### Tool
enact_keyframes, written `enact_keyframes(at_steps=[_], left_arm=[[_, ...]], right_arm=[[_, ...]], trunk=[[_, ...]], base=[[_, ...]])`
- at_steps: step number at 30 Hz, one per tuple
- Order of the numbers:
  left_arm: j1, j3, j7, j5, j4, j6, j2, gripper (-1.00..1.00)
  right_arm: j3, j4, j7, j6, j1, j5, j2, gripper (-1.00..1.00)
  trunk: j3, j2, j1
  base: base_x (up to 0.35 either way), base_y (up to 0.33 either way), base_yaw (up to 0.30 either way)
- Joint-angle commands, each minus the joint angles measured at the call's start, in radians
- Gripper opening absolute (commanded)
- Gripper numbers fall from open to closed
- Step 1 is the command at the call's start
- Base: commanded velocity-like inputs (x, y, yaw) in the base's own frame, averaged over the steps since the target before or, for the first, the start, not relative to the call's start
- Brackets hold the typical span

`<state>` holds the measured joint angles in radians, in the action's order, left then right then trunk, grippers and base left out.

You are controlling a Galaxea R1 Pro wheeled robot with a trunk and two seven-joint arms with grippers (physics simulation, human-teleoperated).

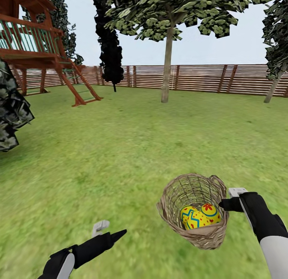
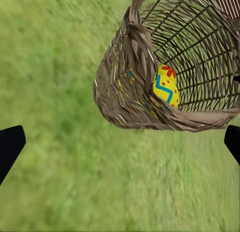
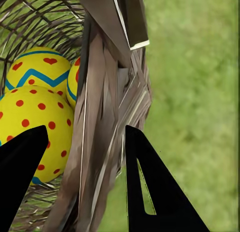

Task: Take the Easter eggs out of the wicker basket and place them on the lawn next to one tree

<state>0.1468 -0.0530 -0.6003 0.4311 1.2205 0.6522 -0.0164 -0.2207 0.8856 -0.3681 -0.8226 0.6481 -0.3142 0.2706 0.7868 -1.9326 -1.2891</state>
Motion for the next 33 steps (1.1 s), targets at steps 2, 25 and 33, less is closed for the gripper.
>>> enact_keyframes(at_steps=[2, 25, 33], left_arm=[[0.000, -0.002, -0.001, 0.004, 0.001, 0.007, 0.000, 1.00], [0.000, -0.002, 0.001, 0.003, -0.021, 0.006, 0.001, 1.00], [0.000, -0.001, 0.002, 0.002, -0.021, 0.006, 0.002, 1.00]], right_arm=[[-0.002, 0.001, -0.009, -0.003, 0.001, -0.005, -0.001, -1.00], [-0.001, 0.001, -0.009, -0.003, 0.001, -0.005, -0.002, -1.00], [-0.001, 0.001, -0.009, -0.003, 0.001, -0.005, -0.002, -1.00]], trunk=[[0.001, 0.000, 0.000], [0.001, 0.000, 0.000], [0.001, 0.000, 0.000]], base=[[0.294, -0.189, 0.000], [0.336, -0.033, 0.000], [0.343, -0.093, 0.000]])
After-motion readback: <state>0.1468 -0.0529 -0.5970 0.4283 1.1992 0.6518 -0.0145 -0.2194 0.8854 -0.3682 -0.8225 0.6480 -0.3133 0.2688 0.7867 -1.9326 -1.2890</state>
